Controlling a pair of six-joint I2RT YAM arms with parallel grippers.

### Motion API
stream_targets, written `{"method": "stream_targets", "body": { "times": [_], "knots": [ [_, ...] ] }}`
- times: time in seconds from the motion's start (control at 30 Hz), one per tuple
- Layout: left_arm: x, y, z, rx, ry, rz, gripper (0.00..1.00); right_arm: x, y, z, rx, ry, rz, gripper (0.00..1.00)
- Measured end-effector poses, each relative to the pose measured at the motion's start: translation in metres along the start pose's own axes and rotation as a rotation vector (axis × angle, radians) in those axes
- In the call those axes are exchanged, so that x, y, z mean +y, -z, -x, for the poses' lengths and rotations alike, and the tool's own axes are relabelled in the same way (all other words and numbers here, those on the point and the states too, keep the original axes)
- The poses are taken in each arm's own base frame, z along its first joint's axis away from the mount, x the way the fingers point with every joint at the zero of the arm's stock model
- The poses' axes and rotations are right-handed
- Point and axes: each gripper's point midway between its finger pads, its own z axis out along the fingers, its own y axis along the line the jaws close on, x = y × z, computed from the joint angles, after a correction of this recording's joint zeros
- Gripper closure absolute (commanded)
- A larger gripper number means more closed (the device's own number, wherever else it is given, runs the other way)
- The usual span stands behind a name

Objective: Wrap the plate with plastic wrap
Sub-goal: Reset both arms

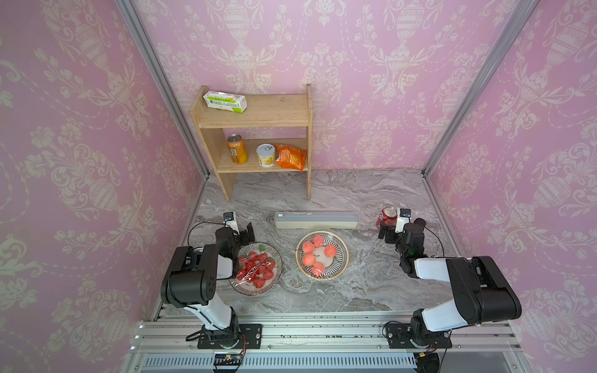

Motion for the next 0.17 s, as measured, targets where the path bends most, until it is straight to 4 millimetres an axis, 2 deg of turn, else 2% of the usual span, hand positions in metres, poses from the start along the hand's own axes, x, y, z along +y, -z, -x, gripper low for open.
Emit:
{"method": "stream_targets", "body": {
  "times": [0.17],
  "knots": [
    [-0.0002, 0.0, 0.0022, -0.009, 0.0, -0.001, 0.01, 0.0001, 0.0, 0.0001, 0.0, 0.0, 0.0, 0.0]
  ]
}}
